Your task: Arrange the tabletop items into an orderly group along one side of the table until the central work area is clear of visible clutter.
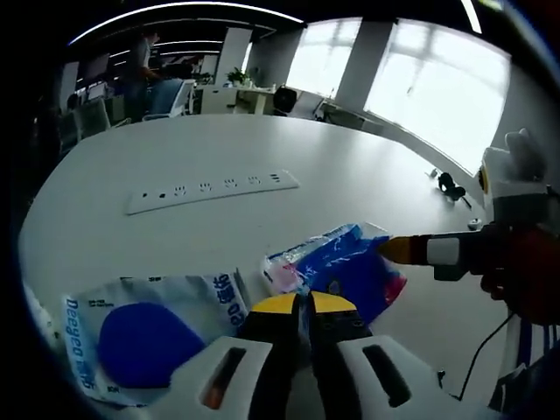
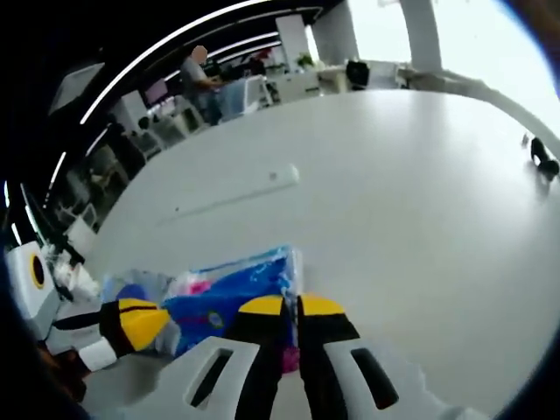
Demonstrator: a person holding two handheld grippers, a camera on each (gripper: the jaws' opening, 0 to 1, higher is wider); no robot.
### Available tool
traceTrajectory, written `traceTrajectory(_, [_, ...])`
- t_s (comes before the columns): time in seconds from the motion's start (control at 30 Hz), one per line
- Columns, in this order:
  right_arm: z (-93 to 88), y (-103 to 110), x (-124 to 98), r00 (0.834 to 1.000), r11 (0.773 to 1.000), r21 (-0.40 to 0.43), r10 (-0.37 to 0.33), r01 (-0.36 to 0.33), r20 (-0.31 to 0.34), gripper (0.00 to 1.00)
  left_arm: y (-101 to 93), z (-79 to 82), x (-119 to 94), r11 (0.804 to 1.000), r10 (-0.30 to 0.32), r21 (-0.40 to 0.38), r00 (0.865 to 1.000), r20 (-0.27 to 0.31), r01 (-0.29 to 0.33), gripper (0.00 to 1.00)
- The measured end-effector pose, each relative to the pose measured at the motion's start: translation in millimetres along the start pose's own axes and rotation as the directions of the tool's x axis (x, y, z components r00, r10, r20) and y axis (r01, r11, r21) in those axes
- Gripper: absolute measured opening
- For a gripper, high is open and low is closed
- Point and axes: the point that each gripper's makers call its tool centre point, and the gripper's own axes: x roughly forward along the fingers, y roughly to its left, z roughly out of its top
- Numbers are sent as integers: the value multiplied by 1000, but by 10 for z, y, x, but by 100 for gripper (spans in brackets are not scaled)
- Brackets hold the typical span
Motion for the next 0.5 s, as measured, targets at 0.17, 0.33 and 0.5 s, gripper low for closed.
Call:
traceTrajectory(0.17, [-13,1,56,1000,1000,-16,5,-5,-8,1,14,13,26,1000,10,11,1000,4,-10,3])
traceTrajectory(0.33, [-33,-20,79,1000,1000,-10,3,-3,-16,1,31,11,40,1000,10,10,1000,-2,-10,3])
traceTrajectory(0.5, [-73,7,98,1000,1000,-23,5,-5,-28,1,54,-12,46,1000,15,5,1000,-3,-15,4])
